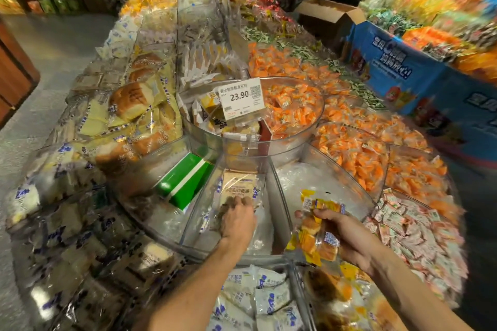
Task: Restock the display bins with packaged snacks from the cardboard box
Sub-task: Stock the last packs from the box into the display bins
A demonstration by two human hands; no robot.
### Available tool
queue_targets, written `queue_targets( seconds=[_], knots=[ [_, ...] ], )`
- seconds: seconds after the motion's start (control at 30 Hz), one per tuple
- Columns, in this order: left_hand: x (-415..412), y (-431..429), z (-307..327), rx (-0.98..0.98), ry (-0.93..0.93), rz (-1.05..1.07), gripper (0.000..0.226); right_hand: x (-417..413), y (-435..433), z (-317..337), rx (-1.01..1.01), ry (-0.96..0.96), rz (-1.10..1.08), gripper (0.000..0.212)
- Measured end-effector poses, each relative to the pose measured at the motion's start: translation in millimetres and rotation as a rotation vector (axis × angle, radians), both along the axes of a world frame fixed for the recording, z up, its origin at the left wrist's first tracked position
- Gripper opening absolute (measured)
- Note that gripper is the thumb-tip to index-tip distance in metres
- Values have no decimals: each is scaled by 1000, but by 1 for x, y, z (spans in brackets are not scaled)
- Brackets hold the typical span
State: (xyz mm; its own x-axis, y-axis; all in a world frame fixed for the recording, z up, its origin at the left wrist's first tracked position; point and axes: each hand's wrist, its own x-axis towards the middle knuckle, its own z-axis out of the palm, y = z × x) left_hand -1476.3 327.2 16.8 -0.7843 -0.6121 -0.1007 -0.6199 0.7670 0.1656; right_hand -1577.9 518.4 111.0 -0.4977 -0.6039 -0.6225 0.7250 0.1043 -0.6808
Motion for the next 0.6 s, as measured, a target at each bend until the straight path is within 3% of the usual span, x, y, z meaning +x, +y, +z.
queue_targets(
  seconds=[0.33,0.47,0.53,0.6],
  knots=[
    [-3,-2,-15,127,106,139,66,2,31,3,11,23,-75,40],
    [0,-2,9,211,218,169,52,9,31,11,9,15,-83,32],
    [1,10,34,462,397,172,49,14,32,18,4,28,-102,28],
    [4,30,67,879,457,117,48,22,32,30,-18,69,-117,26]
  ],
)
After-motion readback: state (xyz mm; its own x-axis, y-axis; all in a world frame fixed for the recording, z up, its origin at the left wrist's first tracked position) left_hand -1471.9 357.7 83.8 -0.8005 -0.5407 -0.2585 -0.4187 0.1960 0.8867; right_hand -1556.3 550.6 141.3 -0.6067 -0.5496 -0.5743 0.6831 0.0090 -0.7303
